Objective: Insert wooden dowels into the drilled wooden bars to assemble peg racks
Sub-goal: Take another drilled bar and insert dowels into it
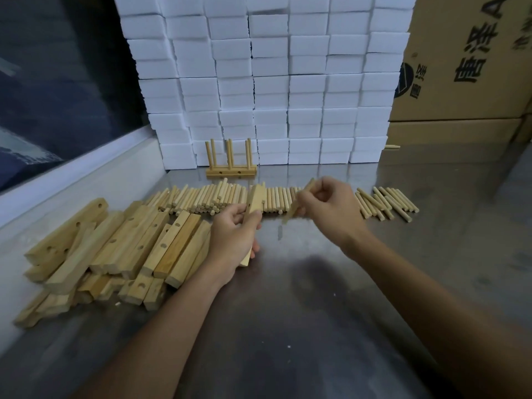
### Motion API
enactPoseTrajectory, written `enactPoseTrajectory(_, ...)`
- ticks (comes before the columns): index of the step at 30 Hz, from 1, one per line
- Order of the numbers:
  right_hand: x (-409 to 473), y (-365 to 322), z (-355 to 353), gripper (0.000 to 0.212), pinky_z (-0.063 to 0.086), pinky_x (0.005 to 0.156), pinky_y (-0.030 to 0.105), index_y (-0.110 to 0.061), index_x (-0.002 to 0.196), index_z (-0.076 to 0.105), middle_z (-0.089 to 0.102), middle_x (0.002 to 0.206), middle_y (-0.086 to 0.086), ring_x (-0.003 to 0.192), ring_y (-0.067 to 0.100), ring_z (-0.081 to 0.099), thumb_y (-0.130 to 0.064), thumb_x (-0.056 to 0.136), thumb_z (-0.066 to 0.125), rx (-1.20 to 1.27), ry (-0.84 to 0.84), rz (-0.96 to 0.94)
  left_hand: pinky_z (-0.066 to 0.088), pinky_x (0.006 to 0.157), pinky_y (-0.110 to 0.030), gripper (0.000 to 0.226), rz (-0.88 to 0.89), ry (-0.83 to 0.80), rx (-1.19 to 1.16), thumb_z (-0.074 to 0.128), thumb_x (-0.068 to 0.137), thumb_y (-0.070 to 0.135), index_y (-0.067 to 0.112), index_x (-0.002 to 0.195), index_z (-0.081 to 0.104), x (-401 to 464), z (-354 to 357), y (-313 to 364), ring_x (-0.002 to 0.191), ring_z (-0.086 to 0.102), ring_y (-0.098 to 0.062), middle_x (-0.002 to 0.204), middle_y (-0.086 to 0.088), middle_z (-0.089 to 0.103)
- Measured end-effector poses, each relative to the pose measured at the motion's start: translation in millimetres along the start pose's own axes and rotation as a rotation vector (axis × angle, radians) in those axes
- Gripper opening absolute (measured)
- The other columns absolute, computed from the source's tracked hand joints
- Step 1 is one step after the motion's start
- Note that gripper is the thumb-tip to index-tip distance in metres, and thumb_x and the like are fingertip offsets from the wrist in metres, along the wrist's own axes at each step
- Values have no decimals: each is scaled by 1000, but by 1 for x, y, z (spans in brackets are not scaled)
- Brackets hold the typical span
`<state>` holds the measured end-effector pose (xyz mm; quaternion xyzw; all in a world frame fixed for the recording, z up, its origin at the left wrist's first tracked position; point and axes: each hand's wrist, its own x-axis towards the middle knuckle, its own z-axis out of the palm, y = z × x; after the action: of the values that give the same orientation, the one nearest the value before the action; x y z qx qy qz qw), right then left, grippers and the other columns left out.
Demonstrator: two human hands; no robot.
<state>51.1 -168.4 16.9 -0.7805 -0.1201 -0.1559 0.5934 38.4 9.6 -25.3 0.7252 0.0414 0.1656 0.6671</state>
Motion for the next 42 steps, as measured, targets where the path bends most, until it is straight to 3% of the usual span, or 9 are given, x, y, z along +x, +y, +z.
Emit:
enactPoseTrajectory(6,-23,20,0,15,47,61,20,-25,106,66,64,78,-8,67,5,56,-32,101,53,-131,-71,-171,38,35,-26,13,132,-75,90,62,96,34,22,96,62,-9,2,5,37,49,-18,64,9,64)
enactPoseTrajectory(9,-24,23,3,22,49,61,31,-25,111,70,67,78,-2,68,13,58,-35,101,52,-221,-103,-239,37,34,-24,18,188,-99,142,62,95,38,23,87,60,-13,4,6,36,48,-17,62,9,63)
enactPoseTrajectory(13,-21,29,5,17,43,56,29,-25,110,59,59,64,-10,59,5,54,-29,104,44,-254,-83,-256,39,40,-29,19,245,-98,227,61,94,40,28,80,58,-12,6,5,40,48,-9,65,10,63)
enactPoseTrajectory(18,-21,31,5,36,42,57,15,-22,137,52,62,82,-9,63,2,56,-14,103,44,-265,-142,-226,41,50,-35,18,254,-89,251,61,93,41,33,77,57,-12,8,4,42,49,-3,69,11,64)
enactPoseTrajectory(24,-22,26,5,19,54,64,41,-18,97,77,69,73,-8,66,10,63,-33,94,65,-279,33,-318,41,44,-27,9,170,-109,166,63,94,34,29,87,61,-16,9,8,43,54,-4,70,10,64)
enactPoseTrajectory(30,-23,19,8,23,40,61,17,-24,75,71,58,71,-6,71,4,53,-31,96,63,-224,102,-324,42,51,-34,16,-15,-128,-36,59,80,37,27,87,69,-16,12,15,53,52,-21,68,-5,61)
enactPoseTrajectory(36,-18,7,3,31,42,58,19,-10,85,64,57,65,-4,59,4,52,-32,102,52,27,177,-179,52,52,-33,24,-126,-124,-149,52,100,17,8,119,62,-11,11,16,52,57,-17,70,-5,59)
enactPoseTrajectory(39,-22,7,2,26,50,57,22,-6,88,66,67,64,0,61,13,65,-25,101,56,146,144,-129,55,49,-34,24,-185,-130,-268,48,102,15,2,118,61,-12,11,20,47,57,-19,88,-11,55)
enactPoseTrajectory(42,-22,8,1,24,54,58,22,-1,93,68,72,70,2,66,14,71,-22,100,58,215,121,-57,45,42,-30,30,-244,-112,-322,47,103,18,-6,115,59,-14,9,22,48,53,-21,77,-10,55)
